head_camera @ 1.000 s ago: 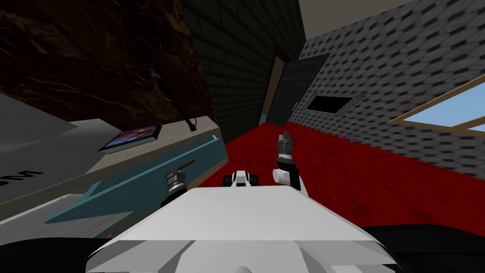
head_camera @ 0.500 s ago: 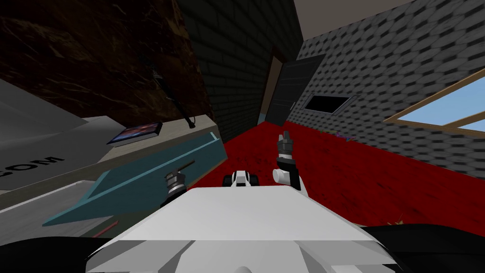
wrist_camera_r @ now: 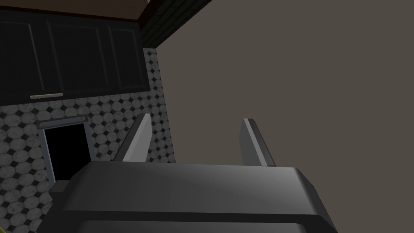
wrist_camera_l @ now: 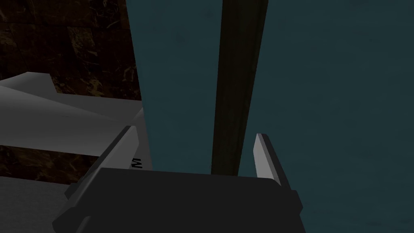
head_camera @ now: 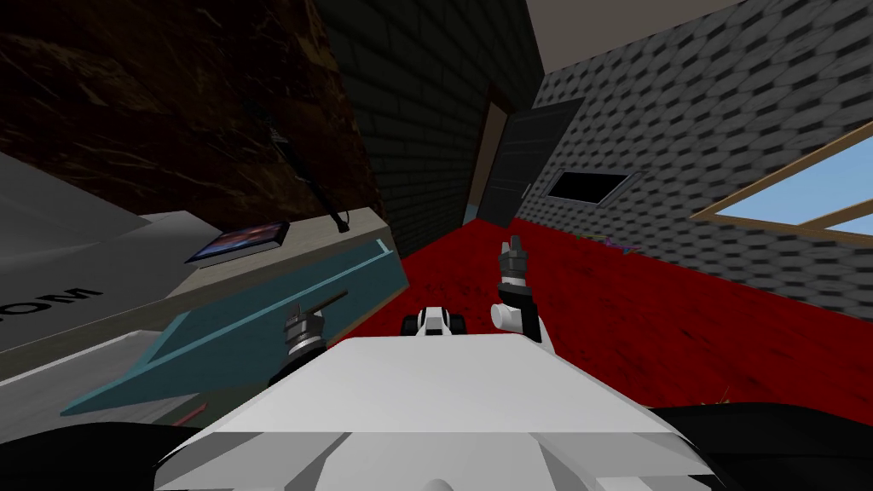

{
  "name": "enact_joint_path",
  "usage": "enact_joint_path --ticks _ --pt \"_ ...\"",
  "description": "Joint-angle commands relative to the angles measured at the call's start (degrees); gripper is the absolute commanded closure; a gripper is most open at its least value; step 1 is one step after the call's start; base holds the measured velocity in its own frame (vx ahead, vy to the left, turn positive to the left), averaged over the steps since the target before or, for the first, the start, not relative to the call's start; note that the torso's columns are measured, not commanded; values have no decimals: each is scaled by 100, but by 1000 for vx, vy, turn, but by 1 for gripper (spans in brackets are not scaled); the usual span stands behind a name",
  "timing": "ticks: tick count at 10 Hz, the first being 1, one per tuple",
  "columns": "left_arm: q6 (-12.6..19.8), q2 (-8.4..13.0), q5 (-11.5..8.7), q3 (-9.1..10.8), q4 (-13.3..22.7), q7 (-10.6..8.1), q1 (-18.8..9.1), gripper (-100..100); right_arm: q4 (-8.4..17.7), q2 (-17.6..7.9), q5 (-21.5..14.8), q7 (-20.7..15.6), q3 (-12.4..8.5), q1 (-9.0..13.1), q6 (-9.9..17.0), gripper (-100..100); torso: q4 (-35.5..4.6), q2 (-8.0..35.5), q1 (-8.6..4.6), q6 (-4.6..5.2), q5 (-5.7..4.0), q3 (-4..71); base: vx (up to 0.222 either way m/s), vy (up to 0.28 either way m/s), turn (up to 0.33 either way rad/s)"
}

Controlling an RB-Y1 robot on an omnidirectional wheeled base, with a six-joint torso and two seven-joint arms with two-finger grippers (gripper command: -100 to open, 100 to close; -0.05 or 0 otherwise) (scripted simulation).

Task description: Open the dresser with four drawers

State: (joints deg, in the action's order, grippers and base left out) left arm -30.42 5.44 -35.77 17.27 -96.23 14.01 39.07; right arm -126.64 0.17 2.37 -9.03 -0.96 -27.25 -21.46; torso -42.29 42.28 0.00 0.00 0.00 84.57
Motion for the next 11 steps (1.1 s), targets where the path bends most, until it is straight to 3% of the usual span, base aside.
enact_joint_path --ticks 1,4,5,6,11 --pt "173 75 -182 55 -348 14 260 -100 0 0 0 0 0 0 0 0 -1 5 -3 0 -1 -3 22 -26 -7" --pt "381 130 -385 116 -785 56 564 -100 0 0 0 0 0 0 0 0 -10 5 -17 1 -26 5 28 -21 -15" --pt "345 118 -342 73 -657 22 550 -100 0 0 0 0 0 0 0 0 -14 12 -33 -1 -37 3 14 -1 5" --pt "357 119 -350 72 -660 19 568 0 0 0 0 0 0 0 0 0 -12 16 -33 3 -28 -3 0 0 0" --pt "389 107 -352 58 -624 19 580 0 0 0 0 0 0 1 0 0 -3 2 -8 0 -8 1 0 0 0"
